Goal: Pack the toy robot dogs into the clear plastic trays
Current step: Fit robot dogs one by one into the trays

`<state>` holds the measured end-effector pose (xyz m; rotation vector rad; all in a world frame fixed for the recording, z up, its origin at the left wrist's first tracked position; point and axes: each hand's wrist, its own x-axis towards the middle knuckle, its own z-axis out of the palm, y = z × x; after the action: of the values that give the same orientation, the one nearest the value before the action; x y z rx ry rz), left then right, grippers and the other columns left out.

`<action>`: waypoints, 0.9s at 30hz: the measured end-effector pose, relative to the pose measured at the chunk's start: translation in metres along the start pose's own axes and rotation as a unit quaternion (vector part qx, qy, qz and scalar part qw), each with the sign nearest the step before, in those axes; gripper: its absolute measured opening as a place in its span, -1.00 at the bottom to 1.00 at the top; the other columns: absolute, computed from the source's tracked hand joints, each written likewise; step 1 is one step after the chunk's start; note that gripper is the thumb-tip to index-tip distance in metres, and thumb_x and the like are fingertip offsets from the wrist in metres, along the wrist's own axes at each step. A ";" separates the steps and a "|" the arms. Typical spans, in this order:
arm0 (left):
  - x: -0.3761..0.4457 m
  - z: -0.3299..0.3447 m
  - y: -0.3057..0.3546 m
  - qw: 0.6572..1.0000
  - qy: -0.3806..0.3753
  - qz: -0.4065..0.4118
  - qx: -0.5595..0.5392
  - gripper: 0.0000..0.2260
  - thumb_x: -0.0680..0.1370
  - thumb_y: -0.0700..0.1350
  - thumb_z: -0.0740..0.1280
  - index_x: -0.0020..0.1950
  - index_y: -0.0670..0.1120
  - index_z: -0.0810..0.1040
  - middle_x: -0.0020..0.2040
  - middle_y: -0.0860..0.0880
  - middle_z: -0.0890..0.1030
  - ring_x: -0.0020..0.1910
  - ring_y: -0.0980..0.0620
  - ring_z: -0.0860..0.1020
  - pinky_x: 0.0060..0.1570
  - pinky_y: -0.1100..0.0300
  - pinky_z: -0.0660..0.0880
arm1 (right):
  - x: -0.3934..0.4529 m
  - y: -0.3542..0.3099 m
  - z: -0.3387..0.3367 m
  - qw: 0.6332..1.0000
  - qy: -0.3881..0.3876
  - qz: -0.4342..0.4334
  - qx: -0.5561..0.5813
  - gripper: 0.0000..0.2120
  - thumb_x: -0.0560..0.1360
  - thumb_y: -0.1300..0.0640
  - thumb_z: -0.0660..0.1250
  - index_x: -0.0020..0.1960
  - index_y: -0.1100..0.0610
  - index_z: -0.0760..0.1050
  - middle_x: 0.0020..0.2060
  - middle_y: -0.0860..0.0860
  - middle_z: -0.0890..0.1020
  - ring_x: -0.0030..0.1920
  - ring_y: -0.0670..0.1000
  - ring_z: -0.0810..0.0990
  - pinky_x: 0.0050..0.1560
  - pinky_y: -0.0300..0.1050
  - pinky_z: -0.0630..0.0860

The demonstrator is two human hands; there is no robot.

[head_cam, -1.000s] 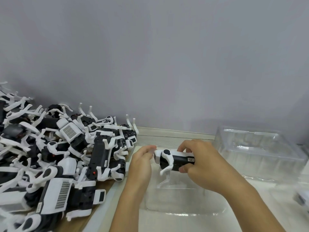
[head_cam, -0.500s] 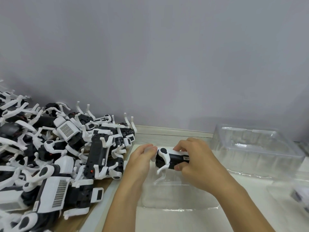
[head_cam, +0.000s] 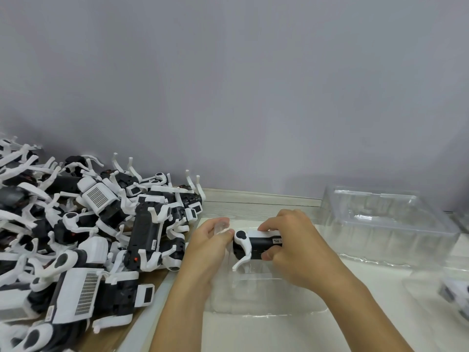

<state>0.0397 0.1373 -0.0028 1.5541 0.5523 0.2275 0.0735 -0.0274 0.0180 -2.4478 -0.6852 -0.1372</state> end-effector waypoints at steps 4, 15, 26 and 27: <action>0.000 0.000 0.006 0.997 -0.009 0.008 0.074 -0.72 0.50 -0.29 0.38 0.11 0.04 0.60 0.11 0.19 0.59 0.07 0.09 0.58 -0.06 0.19 0.46 | -0.001 -0.002 0.000 1.000 -0.009 -0.002 -0.014 -0.63 0.48 0.22 0.39 0.26 -0.02 0.55 -0.03 -0.17 0.41 0.09 -0.13 0.23 -0.10 -0.24 0.25; -0.001 -0.003 0.015 0.992 -0.015 0.007 0.126 -0.70 0.44 -0.33 0.41 0.05 0.02 0.60 0.10 0.03 0.61 -0.13 0.05 0.57 -0.21 0.22 0.44 | -0.002 -0.010 -0.004 0.998 -0.039 0.006 -0.046 -0.79 0.46 0.26 0.33 0.06 0.10 0.62 -0.04 -0.12 0.43 0.16 -0.01 0.31 -0.04 -0.14 0.37; -0.016 0.010 0.036 0.919 -0.079 0.202 0.328 -0.82 0.50 -0.14 0.32 -0.03 0.16 0.52 0.17 0.24 0.49 0.17 0.23 0.46 0.13 0.35 0.36 | -0.002 -0.013 -0.011 0.998 -0.053 0.020 -0.037 -0.65 0.47 0.24 0.38 0.21 -0.02 0.59 -0.08 -0.11 0.41 0.07 -0.09 0.31 -0.19 -0.22 0.32; -0.017 0.013 0.036 0.905 -0.105 0.199 0.360 -0.88 0.50 -0.07 0.35 -0.04 0.16 0.50 0.16 0.26 0.46 0.23 0.19 0.43 0.25 0.23 0.36 | -0.002 -0.014 -0.012 0.997 -0.055 0.024 -0.039 -0.70 0.45 0.25 0.37 0.13 -0.01 0.62 -0.12 -0.10 0.42 0.03 -0.06 0.34 -0.25 -0.21 0.35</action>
<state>0.0382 0.1187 0.0345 2.3818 0.1297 0.1675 0.0657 -0.0258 0.0346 -2.5596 -0.6803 -0.0108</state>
